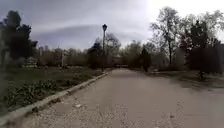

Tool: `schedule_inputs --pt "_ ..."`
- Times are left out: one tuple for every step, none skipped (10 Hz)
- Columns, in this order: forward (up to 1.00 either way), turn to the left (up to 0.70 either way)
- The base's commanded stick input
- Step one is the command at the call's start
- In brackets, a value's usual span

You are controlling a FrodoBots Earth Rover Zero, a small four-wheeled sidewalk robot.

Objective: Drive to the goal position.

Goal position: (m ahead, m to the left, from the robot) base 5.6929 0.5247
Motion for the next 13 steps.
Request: schedule_inputs --pt "0.70 0.00" --pt "0.70 0.00" --pt "0.70 0.00" --pt "0.70 0.00" --pt "0.70 -0.05" --pt "0.70 -0.34" --pt "0.70 -0.26" --pt "0.70 -0.17" --pt "0.70 -0.08" --pt "0.70 0.00" --pt "0.70 0.00" --pt "0.70 0.00" --pt "0.70 0.00"
